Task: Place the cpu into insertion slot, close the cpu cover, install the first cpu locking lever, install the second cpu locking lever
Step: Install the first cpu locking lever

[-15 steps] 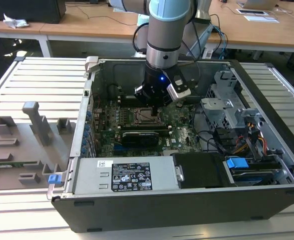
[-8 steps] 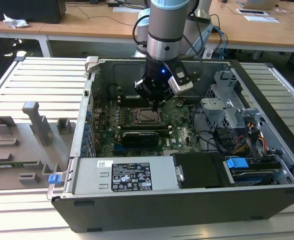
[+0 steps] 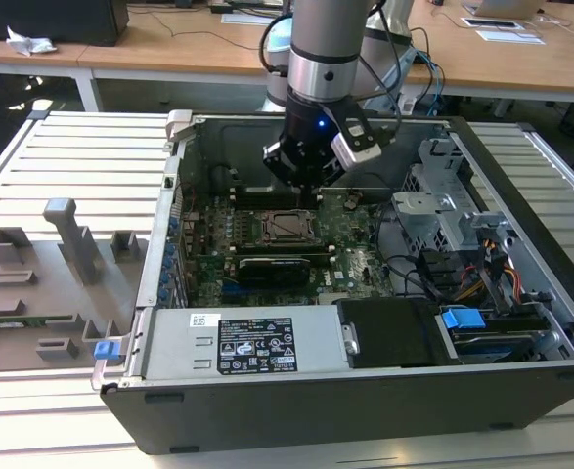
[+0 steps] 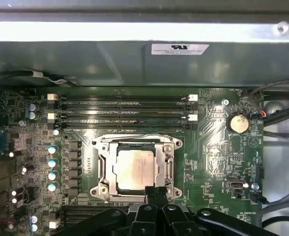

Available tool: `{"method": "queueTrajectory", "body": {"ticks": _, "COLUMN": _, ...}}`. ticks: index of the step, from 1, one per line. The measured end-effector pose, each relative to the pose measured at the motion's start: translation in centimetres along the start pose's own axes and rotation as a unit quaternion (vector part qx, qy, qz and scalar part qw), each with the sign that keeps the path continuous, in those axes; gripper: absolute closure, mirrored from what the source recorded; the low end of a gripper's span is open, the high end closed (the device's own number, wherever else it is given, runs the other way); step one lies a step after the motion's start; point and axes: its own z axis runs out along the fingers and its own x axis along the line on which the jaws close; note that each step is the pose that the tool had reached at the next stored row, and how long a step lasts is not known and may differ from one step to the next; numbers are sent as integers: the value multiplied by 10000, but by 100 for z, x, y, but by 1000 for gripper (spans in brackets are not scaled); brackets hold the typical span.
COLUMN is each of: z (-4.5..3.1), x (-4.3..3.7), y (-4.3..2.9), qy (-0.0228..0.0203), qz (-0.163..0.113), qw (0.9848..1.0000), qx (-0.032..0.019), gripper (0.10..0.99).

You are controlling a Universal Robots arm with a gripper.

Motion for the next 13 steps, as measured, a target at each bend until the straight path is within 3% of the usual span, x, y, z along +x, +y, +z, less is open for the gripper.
{"method": "queueTrajectory", "body": {"ticks": 6, "z": -147, "x": 0, "y": 1, "qy": 0, "qz": 0, "qw": 10000, "qx": 0, "gripper": 980}}
{"method": "queueTrajectory", "body": {"ticks": 13, "z": -151, "x": 0, "y": 1, "qy": 0, "qz": 0, "qw": 10000, "qx": 0, "gripper": 980}}
